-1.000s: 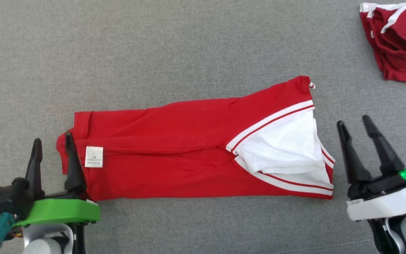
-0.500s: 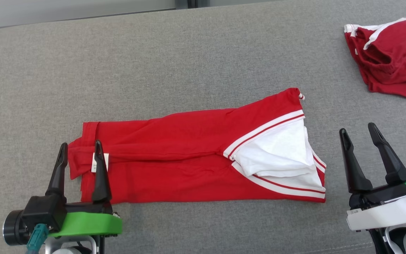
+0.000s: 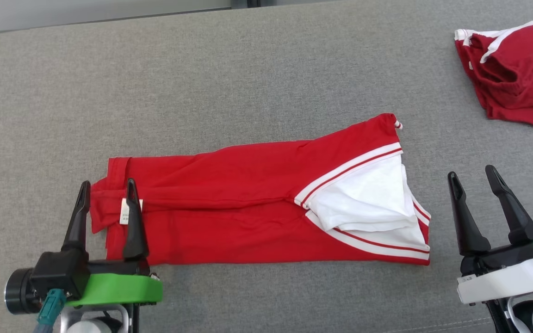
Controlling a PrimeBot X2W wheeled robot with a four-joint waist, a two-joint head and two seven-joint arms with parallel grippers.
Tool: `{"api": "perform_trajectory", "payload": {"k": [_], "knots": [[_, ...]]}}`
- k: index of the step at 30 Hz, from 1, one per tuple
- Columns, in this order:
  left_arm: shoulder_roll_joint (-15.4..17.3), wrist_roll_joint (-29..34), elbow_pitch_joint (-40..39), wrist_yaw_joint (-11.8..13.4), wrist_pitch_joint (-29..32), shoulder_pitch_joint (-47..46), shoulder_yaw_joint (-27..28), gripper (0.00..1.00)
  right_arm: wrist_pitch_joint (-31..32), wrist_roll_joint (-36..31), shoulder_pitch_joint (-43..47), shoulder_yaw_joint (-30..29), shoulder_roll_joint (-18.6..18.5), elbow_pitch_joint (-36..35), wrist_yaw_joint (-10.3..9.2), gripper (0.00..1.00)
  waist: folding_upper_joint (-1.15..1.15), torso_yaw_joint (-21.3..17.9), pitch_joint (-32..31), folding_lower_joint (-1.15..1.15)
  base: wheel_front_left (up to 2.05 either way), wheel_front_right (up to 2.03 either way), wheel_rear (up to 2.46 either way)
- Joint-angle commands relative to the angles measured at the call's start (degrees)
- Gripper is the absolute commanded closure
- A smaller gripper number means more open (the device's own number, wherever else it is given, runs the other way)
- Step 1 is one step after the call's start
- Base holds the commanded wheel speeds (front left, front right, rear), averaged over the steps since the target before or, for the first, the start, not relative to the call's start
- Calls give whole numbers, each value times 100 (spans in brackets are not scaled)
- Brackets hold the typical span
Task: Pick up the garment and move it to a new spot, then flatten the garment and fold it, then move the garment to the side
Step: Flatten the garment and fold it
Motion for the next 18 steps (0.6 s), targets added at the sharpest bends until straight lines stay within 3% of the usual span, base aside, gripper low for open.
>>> {"api": "perform_trajectory", "payload": {"k": [1,10,18], "knots": [[15,72,-62,-3,-60,-195,-9,0,53,30,-71,14,-42,64,0,0,0,94,143,0,0,0,0],[-135,172,-51,-84,-216,-780,-154,0,98,270,-450,368,-193,1090,0,0,0,516,684,0,0,0,0],[-215,209,67,-98,-316,-962,-184,0,-38,551,-1018,821,-296,2347,0,0,0,608,872,0,0,0,0]]}}
